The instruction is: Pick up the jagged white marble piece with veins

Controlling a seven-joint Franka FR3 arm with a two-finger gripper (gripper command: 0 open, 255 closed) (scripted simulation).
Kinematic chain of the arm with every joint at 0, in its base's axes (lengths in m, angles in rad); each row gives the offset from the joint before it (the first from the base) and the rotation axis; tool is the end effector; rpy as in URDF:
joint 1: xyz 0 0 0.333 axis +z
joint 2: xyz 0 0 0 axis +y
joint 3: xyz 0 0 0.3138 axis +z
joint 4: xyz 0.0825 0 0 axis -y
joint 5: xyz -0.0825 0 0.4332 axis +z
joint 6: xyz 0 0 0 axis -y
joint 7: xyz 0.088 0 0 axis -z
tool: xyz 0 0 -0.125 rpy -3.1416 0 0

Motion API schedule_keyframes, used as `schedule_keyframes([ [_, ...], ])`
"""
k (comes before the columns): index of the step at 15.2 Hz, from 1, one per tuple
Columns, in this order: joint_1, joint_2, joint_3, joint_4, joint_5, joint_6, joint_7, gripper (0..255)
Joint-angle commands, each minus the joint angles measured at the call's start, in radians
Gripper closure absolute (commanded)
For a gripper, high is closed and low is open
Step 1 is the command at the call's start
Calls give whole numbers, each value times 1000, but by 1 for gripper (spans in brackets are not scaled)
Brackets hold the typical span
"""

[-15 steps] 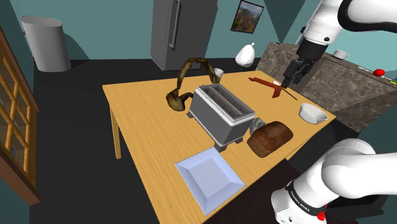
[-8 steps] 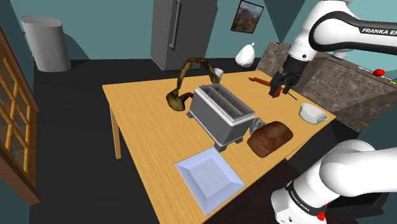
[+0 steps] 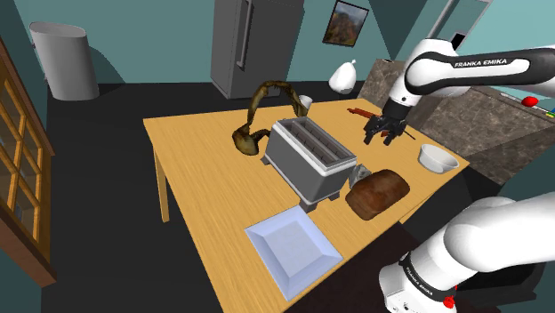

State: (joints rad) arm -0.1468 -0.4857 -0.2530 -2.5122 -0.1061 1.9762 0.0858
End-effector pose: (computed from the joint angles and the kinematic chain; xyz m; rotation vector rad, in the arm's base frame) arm 0.3990 -0.1727 0.3964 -3.0462 0.6315 0.0889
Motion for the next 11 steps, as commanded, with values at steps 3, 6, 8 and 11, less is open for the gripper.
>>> schedule_keyframes([
  [3,-25,121,-58,-18,25,134,4,0],
  [6,-36,222,-101,-15,62,224,-4,0],
  [8,-41,295,-128,-8,99,281,-17,0],
  [11,-48,409,-164,10,175,361,-50,0],
])
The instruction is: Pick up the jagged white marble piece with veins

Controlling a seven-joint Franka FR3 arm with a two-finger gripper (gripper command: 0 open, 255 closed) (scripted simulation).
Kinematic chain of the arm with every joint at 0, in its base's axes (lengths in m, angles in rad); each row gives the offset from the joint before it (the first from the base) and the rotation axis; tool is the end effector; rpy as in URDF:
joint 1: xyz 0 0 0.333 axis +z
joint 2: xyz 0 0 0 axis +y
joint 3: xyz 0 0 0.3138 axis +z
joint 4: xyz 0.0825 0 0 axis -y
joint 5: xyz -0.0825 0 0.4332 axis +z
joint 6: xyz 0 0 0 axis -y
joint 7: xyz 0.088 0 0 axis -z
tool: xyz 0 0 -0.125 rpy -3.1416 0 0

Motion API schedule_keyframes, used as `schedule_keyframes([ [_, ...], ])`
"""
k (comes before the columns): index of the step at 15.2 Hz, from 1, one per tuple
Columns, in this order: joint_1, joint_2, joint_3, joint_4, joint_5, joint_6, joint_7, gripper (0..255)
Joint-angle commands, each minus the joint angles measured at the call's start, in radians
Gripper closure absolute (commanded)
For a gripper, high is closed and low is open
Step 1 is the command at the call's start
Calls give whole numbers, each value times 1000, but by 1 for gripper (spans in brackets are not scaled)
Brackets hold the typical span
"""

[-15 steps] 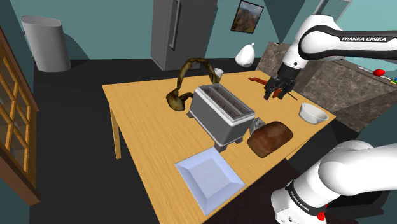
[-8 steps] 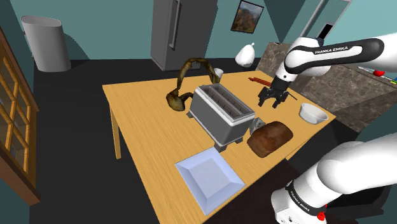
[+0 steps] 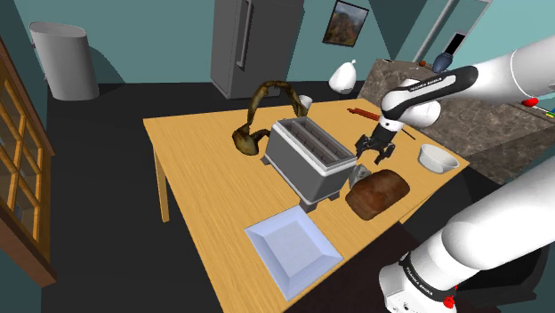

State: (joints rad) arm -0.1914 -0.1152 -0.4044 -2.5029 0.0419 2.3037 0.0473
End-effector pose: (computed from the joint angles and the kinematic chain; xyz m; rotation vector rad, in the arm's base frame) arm 0.3999 -0.2639 0.2587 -2.8740 0.9974 0.1068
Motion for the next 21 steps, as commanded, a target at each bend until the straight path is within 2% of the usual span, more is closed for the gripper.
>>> schedule_keyframes([
  [1,-5,53,-15,4,38,42,-17,0],
  [8,1,152,-13,-15,112,147,-77,0],
  [10,0,152,-13,-15,112,147,-77,0],
  [11,1,152,-12,-16,112,148,-76,255],
  [21,0,138,-14,-14,100,134,-68,255],
])
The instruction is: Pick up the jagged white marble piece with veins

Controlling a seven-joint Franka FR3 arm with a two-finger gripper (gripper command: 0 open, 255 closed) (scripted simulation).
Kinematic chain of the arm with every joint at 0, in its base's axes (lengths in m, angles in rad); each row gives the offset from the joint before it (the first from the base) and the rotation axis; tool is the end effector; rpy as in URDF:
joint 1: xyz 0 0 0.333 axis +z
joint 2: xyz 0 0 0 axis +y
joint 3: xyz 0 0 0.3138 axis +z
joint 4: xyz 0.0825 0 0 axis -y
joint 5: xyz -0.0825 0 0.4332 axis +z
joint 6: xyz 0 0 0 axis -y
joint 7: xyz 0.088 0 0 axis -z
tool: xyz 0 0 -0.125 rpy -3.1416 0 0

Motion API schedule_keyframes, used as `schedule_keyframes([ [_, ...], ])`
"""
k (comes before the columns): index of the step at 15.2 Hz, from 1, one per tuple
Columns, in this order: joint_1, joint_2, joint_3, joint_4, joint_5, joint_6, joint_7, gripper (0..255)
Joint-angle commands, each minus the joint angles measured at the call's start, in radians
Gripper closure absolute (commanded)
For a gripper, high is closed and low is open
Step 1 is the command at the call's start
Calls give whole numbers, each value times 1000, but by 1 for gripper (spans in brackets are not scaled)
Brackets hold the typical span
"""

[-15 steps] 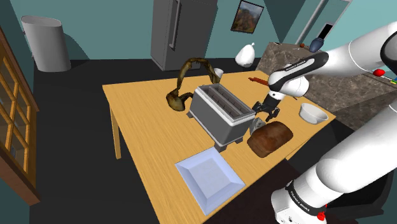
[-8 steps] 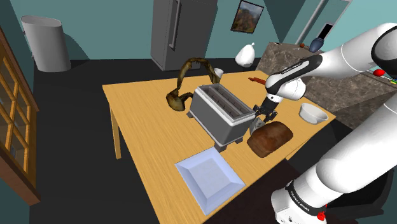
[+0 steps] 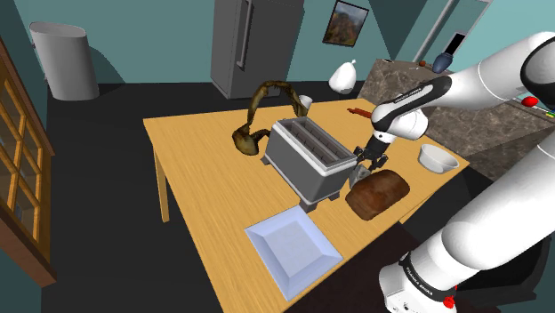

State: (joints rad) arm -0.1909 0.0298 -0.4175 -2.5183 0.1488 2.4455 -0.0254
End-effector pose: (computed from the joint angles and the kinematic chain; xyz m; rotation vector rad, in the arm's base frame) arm 0.3921 -0.2727 0.1992 -2.8499 1.0443 0.1064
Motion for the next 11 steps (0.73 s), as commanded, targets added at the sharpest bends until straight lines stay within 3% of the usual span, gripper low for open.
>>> schedule_keyframes([
  [1,0,-21,-2,4,-17,-22,14,255],
  [11,-9,-143,1,37,-101,-164,83,255],
])
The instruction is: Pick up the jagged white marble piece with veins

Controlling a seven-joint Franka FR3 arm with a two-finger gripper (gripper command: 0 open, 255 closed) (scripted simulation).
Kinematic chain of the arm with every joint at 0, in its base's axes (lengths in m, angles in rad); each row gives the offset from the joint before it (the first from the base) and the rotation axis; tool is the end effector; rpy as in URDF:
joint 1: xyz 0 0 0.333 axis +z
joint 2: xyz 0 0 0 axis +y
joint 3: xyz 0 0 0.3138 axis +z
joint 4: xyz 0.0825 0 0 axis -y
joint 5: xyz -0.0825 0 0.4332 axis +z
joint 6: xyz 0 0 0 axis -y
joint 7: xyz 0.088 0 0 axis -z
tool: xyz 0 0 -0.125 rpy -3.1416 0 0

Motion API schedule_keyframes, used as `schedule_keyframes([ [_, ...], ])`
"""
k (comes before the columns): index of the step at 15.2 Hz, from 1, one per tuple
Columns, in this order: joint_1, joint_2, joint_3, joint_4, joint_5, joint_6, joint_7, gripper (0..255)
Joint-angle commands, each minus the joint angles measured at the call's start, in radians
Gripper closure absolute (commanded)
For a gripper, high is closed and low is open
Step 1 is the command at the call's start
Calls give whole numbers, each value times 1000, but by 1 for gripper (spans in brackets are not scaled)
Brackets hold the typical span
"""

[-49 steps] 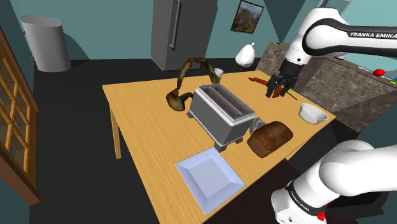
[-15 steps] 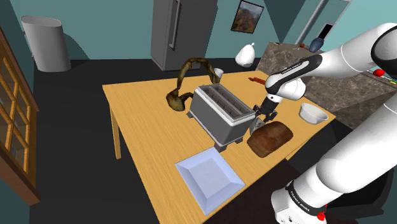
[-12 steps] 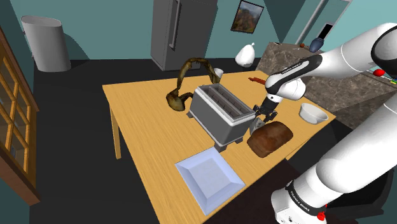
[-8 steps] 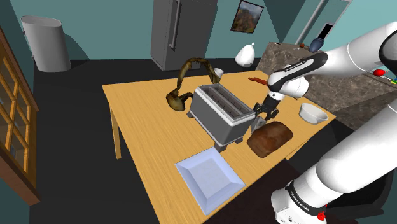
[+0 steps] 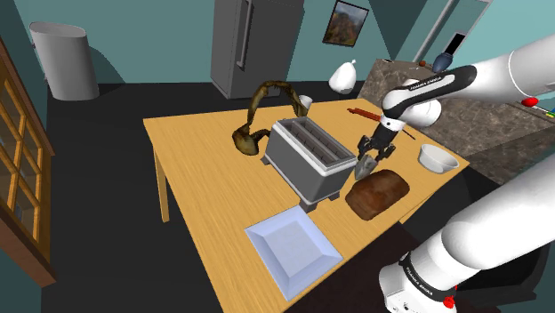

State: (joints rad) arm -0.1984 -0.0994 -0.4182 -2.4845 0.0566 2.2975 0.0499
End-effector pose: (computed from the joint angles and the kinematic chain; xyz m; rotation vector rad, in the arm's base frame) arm 0.3986 -0.2753 0.2589 -2.8499 1.0442 0.1072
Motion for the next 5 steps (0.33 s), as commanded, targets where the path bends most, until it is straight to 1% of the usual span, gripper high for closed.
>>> schedule_keyframes([
  [1,-2,-25,2,8,-14,-30,13,255],
  [3,-4,-46,5,18,-25,-59,23,255],
  [5,-4,-47,5,19,-26,-62,24,255],
])
